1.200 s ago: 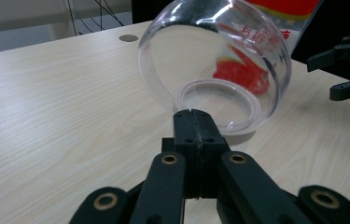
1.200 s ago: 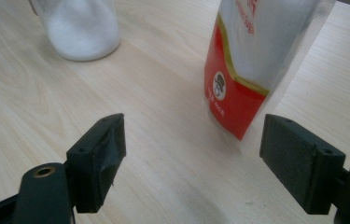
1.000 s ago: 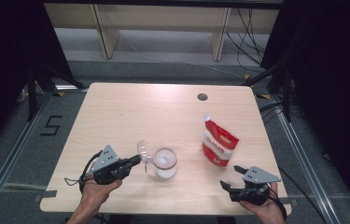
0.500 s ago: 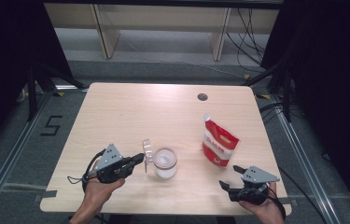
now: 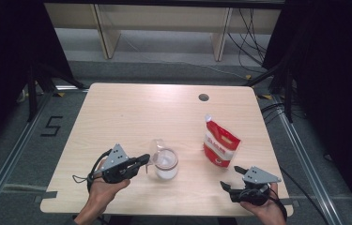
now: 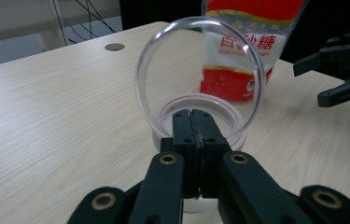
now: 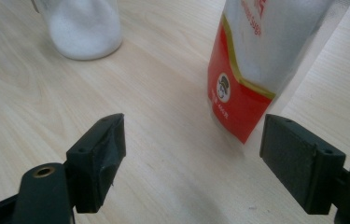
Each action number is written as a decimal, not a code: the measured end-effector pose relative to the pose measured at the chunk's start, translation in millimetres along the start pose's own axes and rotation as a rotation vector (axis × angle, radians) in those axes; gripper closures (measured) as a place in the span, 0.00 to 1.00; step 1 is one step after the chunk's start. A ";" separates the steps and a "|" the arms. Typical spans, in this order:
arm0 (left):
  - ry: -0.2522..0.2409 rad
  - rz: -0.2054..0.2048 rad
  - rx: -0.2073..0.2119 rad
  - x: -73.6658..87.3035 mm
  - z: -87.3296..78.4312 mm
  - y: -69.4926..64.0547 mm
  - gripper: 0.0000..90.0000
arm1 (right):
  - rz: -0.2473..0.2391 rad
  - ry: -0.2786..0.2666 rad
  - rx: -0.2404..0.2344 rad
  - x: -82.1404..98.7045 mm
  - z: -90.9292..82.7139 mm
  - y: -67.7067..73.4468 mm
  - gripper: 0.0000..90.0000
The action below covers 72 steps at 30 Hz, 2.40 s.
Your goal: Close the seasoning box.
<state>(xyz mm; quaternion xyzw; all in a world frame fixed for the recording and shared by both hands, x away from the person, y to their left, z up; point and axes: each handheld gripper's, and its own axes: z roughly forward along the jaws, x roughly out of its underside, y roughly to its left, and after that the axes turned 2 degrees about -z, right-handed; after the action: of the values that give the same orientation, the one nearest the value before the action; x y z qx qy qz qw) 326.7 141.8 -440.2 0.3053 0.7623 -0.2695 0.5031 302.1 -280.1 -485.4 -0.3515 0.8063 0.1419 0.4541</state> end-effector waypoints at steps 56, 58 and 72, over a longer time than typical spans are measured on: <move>0.227 -0.156 -0.080 77.2 -38.7 11.5 0.25 | 0.097 0.051 0.002 7.8 -7.8 7.0 0.25; 0.247 -0.155 -0.083 78.6 -37.3 10.6 0.24 | 0.080 0.054 -0.005 8.1 -7.6 5.5 0.25; 0.270 -0.113 -0.047 78.5 -33.5 6.6 0.17 | 0.063 0.059 -0.019 8.6 -6.5 3.3 0.24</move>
<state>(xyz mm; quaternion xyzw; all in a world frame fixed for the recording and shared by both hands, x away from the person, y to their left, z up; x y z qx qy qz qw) 287.3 185.6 -502.3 0.2836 0.8451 -0.2359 0.3869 292.8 -285.1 -489.3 -0.3342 0.8287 0.1531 0.4220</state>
